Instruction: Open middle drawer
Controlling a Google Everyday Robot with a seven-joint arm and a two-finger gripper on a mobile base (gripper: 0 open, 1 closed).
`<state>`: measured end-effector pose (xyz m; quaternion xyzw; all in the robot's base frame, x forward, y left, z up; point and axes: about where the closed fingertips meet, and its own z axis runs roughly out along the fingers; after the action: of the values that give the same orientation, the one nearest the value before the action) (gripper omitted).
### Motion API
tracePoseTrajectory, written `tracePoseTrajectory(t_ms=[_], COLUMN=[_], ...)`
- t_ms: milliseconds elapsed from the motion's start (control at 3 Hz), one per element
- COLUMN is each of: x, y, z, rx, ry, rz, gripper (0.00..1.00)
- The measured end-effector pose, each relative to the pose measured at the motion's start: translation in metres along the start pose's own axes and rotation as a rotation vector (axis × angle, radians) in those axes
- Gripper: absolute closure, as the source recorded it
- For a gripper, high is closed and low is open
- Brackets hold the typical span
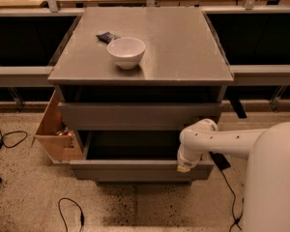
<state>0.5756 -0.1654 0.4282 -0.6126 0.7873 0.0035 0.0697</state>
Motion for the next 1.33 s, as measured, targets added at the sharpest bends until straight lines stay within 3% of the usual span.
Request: tracePoseTrajectory(t_ms=[333, 667, 1000, 1333], x=[0.007, 0.007, 0.029, 0.029], y=[0.02, 0.02, 0.064, 0.063], z=[-0.009, -0.012, -0.017, -0.018], rx=[-0.041, -0.042, -0.135, -0.135], ry=[0.004, 0.004, 0.029, 0.029], rz=[0.002, 0.002, 0.021, 0.021], gripper=[1.0, 1.0, 1.0, 1.0])
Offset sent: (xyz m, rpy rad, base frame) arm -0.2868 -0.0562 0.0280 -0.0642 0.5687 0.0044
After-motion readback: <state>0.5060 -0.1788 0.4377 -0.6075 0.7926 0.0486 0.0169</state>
